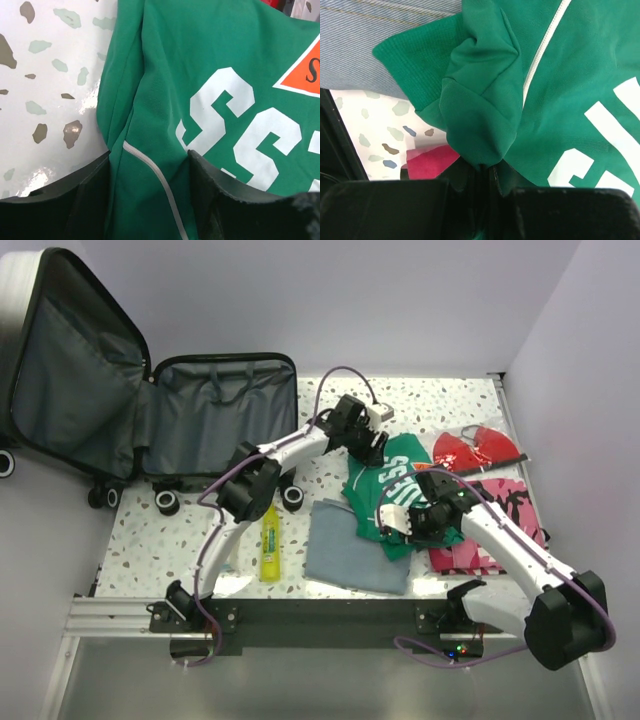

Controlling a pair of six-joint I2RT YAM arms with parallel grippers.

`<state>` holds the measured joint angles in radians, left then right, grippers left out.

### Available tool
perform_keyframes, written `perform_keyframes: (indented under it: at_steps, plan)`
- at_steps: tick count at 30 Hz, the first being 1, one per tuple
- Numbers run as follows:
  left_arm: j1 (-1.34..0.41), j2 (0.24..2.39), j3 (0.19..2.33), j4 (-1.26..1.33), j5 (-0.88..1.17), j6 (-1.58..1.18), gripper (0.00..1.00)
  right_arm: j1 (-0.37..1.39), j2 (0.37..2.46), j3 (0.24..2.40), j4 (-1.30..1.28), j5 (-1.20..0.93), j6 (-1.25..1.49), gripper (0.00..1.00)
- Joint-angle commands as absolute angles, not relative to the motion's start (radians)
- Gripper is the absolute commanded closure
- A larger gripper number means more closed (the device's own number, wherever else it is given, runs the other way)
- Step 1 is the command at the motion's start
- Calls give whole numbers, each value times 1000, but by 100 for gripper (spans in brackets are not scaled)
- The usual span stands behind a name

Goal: Pack the luggage

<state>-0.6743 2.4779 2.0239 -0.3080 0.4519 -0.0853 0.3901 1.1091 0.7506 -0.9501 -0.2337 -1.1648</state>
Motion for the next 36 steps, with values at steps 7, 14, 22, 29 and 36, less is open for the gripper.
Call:
perform_keyframes:
  at_steps: [7,14,22,29,36]
  plan:
    - [-710,2499,2006,-466,437,-23,98,393,1158,818,-885,-181,-1063,100]
    - [-700,2289,1997,-368,416,-8,100,393,1143,954,-902,-169,-970,100]
    - [-632,2108,2000,-327,381,-15,100,414,1127,1150,-939,-189,-904,100]
    - [-523,1965,1967,-336,327,-15,100,469,1222,1319,-852,-152,-876,100]
    - [-381,1674,1723,-305,190,-5,100,525,1462,1474,-580,-147,-971,100]
